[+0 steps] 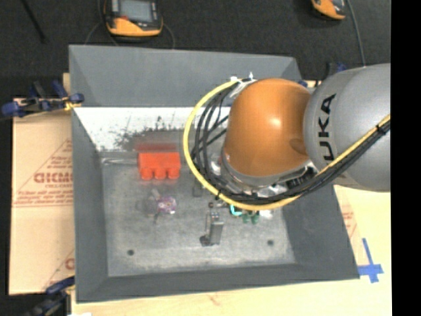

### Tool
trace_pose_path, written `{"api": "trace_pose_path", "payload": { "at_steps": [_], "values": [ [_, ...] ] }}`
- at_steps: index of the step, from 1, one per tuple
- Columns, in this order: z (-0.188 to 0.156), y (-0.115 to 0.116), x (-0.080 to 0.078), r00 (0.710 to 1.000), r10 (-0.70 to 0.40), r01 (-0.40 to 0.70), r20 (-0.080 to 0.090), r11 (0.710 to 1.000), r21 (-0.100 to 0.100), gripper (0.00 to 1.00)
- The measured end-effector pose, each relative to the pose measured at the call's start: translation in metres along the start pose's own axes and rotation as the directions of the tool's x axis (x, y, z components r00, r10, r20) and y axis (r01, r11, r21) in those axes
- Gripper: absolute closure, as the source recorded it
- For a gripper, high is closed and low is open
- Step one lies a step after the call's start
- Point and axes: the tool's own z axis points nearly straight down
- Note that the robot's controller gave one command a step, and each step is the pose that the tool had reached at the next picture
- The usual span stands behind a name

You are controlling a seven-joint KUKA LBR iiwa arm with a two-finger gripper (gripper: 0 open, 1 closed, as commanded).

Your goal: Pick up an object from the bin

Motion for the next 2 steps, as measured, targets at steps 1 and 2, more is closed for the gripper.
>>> {"api": "trace_pose_path", "payload": {
  "at_steps": [1, 2],
  "values": [
    [0.085, 0.035, -0.045, 0.988, -0.151, 0.151, 0.001, 0.988, 0.001, 0.0],
    [0.159, 0.025, -0.091, 0.997, -0.073, 0.073, 0.004, 0.997, 0.001, 0.0]
  ]
}}
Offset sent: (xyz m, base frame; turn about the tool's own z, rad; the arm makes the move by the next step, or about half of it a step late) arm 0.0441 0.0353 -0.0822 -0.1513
